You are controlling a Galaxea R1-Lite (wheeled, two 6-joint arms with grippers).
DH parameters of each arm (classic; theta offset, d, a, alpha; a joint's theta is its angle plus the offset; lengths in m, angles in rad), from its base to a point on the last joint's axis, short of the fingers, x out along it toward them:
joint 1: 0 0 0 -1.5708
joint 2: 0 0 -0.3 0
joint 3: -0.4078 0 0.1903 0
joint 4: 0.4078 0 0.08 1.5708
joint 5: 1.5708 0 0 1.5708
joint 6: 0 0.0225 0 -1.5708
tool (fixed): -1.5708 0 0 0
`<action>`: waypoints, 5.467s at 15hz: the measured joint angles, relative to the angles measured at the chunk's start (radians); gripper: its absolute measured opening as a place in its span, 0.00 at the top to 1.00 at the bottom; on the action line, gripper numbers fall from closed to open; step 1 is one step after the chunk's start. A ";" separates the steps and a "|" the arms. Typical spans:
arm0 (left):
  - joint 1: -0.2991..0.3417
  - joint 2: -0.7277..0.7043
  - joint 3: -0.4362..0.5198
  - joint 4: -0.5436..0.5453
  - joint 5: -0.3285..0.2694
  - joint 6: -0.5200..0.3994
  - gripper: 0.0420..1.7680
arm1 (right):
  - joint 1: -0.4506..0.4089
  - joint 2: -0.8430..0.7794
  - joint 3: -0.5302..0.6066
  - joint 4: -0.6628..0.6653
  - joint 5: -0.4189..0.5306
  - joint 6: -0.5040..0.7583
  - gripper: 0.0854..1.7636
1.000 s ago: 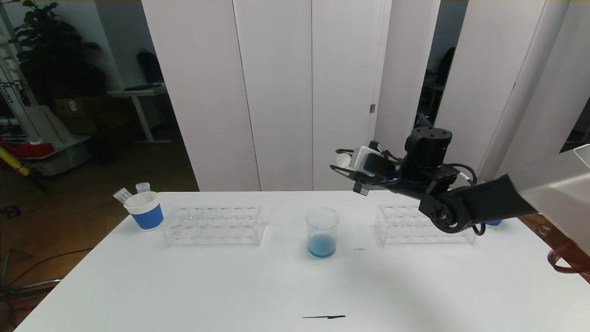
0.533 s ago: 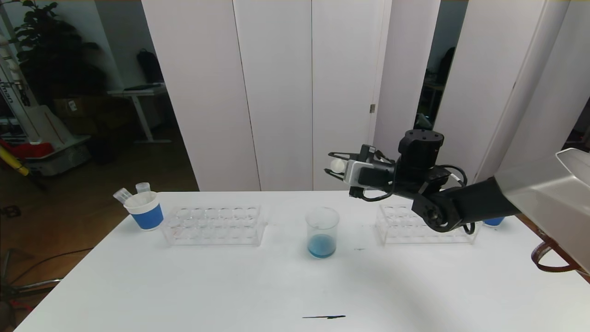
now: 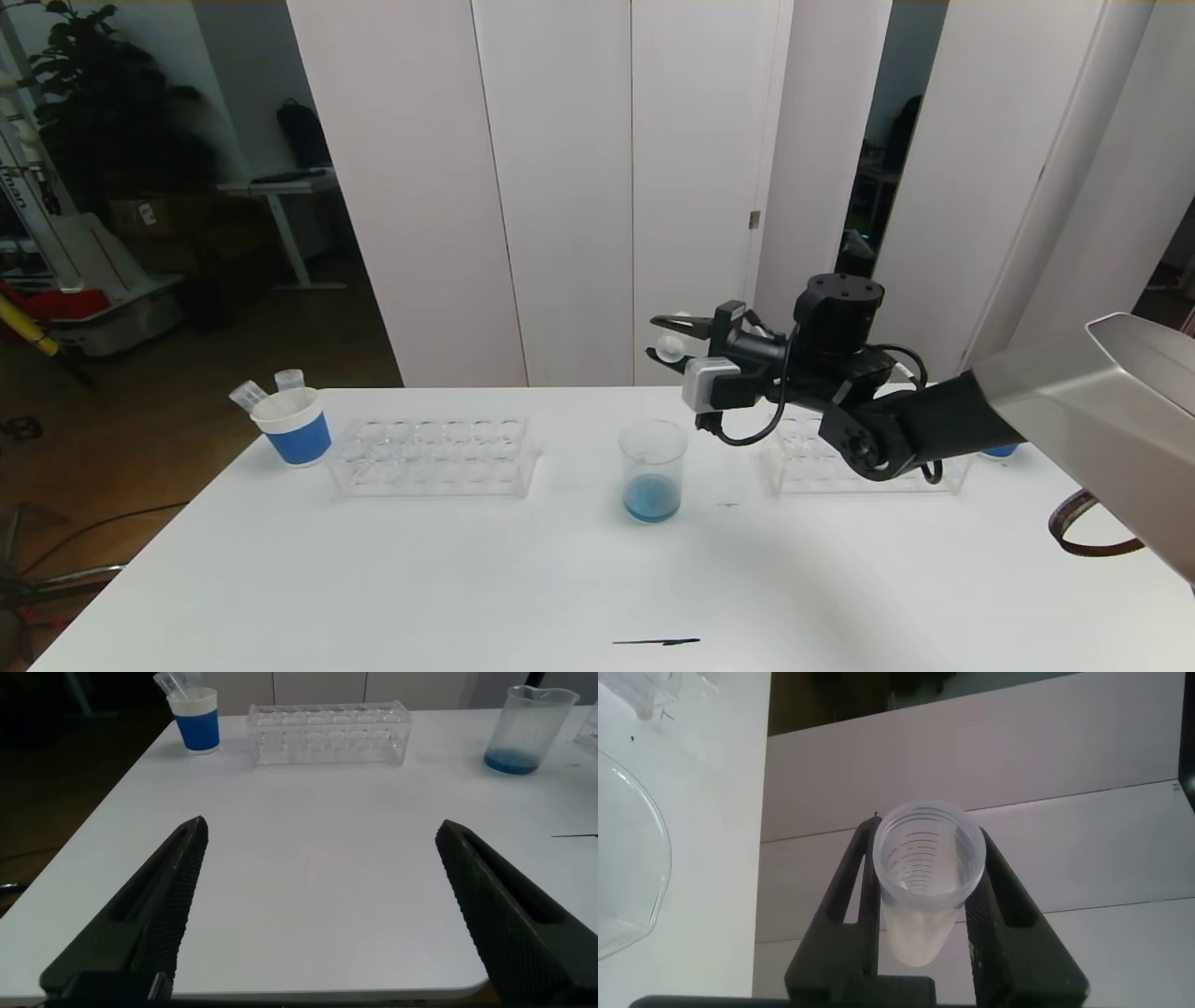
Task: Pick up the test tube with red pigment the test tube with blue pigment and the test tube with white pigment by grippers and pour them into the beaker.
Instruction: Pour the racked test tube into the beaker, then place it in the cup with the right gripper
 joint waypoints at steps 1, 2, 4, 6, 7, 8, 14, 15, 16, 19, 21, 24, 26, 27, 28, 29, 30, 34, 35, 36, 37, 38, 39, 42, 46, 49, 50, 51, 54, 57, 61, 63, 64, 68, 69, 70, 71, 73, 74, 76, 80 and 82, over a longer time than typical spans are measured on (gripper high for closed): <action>0.000 0.000 0.000 0.000 0.000 0.000 0.01 | 0.000 0.003 0.000 -0.002 -0.001 -0.020 0.69; 0.000 0.000 0.000 0.000 0.000 0.000 0.01 | -0.001 0.006 -0.001 -0.003 -0.001 -0.049 0.69; 0.000 0.000 0.000 0.000 0.000 0.000 0.01 | -0.001 0.011 -0.004 -0.014 -0.005 -0.076 0.69; 0.000 0.000 0.000 0.000 0.000 0.000 0.01 | -0.001 0.016 -0.019 -0.029 -0.006 -0.108 0.69; 0.000 0.000 0.000 0.000 0.000 0.000 0.01 | -0.002 0.020 -0.031 -0.029 -0.006 -0.127 0.69; 0.000 0.000 0.000 0.000 0.000 0.000 0.01 | -0.002 0.021 -0.039 -0.029 -0.006 -0.140 0.69; 0.000 0.000 0.000 0.000 0.000 0.000 0.01 | -0.001 0.030 -0.058 -0.029 -0.001 -0.176 0.69; 0.000 0.000 0.000 0.000 0.000 0.000 0.01 | -0.001 0.032 -0.059 -0.029 -0.001 -0.176 0.69; 0.000 0.000 0.000 0.000 0.000 0.000 0.01 | -0.002 0.034 -0.059 -0.029 -0.001 -0.176 0.69; 0.000 0.000 0.000 0.000 0.000 0.000 0.01 | -0.005 0.041 -0.066 -0.034 -0.001 -0.176 0.69; 0.000 0.000 0.000 0.000 0.000 0.000 0.01 | -0.006 0.047 -0.077 -0.039 -0.001 -0.184 0.69; 0.000 0.000 0.000 0.000 0.000 0.000 0.01 | -0.007 0.050 -0.088 -0.043 0.000 -0.213 0.69; 0.000 0.000 0.000 0.000 0.000 0.000 0.01 | -0.005 0.051 -0.097 -0.054 0.002 -0.232 0.69; 0.000 0.000 0.000 0.000 0.000 0.000 0.01 | -0.005 0.051 -0.099 -0.062 0.002 -0.235 0.69; 0.000 0.000 0.000 0.000 0.000 0.000 0.01 | -0.005 0.051 -0.100 -0.065 0.002 -0.235 0.69; 0.000 0.000 0.000 0.000 0.000 0.000 0.01 | -0.005 0.052 -0.103 -0.073 0.002 -0.246 0.69; 0.000 0.000 0.000 0.000 0.000 0.000 0.01 | -0.004 0.053 -0.105 -0.078 0.003 -0.258 0.69; 0.000 0.000 0.000 0.000 0.000 0.000 0.01 | -0.004 0.055 -0.119 -0.088 0.005 -0.280 0.69; 0.000 0.000 0.000 0.000 0.000 0.000 0.01 | -0.004 0.056 -0.123 -0.090 0.013 -0.286 0.69; 0.000 0.000 0.000 0.000 0.000 0.000 0.01 | -0.004 0.057 -0.126 -0.091 0.018 -0.288 0.69; 0.000 0.000 0.000 0.000 0.000 0.000 0.01 | -0.003 0.058 -0.127 -0.091 0.021 -0.289 0.69; 0.000 0.000 0.000 0.000 0.000 0.000 0.01 | -0.002 0.059 -0.132 -0.093 0.023 -0.294 0.69; 0.000 0.000 0.000 0.000 0.000 0.000 0.01 | -0.002 0.061 -0.136 -0.095 0.024 -0.296 0.69; 0.000 0.000 0.000 0.000 0.000 0.000 0.01 | 0.000 0.063 -0.140 -0.097 0.024 -0.296 0.69; 0.000 0.000 0.000 0.000 0.000 0.000 0.01 | 0.000 0.050 -0.127 -0.090 -0.029 -0.247 0.69; 0.000 0.000 0.000 0.000 0.000 0.000 0.01 | 0.018 0.000 -0.102 -0.091 -0.164 -0.073 0.69; 0.000 0.000 0.000 0.000 0.000 0.000 0.01 | 0.028 -0.026 -0.086 -0.090 -0.227 -0.016 0.69; 0.000 0.000 0.000 0.000 0.000 0.000 0.01 | 0.037 -0.054 -0.061 -0.086 -0.293 0.039 0.69; 0.000 0.000 0.000 0.000 0.000 0.000 0.01 | 0.074 -0.152 0.057 -0.084 -0.506 0.324 0.69; 0.000 0.000 0.000 0.000 0.000 0.000 0.01 | 0.106 -0.239 0.151 -0.082 -0.641 0.663 0.69; 0.000 0.000 0.000 0.000 0.000 0.000 0.01 | 0.103 -0.360 0.307 -0.080 -0.686 1.051 0.69; 0.000 0.000 0.000 0.000 0.000 0.000 0.01 | 0.074 -0.417 0.402 -0.081 -0.687 1.157 0.69; 0.000 0.000 0.000 0.000 0.000 0.000 0.01 | 0.057 -0.446 0.455 -0.082 -0.686 1.211 0.69; 0.000 0.000 0.000 0.000 0.000 0.000 0.01 | -0.046 -0.555 0.627 -0.095 -0.684 1.291 0.69; 0.000 0.000 0.000 0.000 0.000 0.000 0.01 | -0.087 -0.583 0.653 -0.104 -0.683 1.293 0.69; 0.000 0.000 0.000 0.000 0.000 0.000 0.01 | -0.136 -0.605 0.669 -0.111 -0.681 1.293 0.69; 0.000 0.000 0.000 0.000 0.000 0.000 0.01 | -0.184 -0.622 0.676 -0.116 -0.678 1.294 0.69; 0.000 0.000 0.000 0.000 0.000 0.000 0.01 | -0.305 -0.649 0.681 -0.117 -0.653 1.294 0.69; 0.000 0.000 0.000 0.000 0.000 0.000 0.01 | -0.376 -0.656 0.677 -0.118 -0.623 1.294 0.69; 0.000 0.000 0.000 0.000 0.000 0.000 0.01 | -0.511 -0.653 0.650 -0.119 -0.552 1.295 0.69; 0.000 0.000 0.000 0.000 0.000 0.000 0.01 | -0.673 -0.543 0.509 -0.116 -0.501 1.310 0.69; 0.000 0.000 0.000 0.000 0.000 0.000 0.01 | -0.696 -0.470 0.441 -0.115 -0.499 1.351 0.69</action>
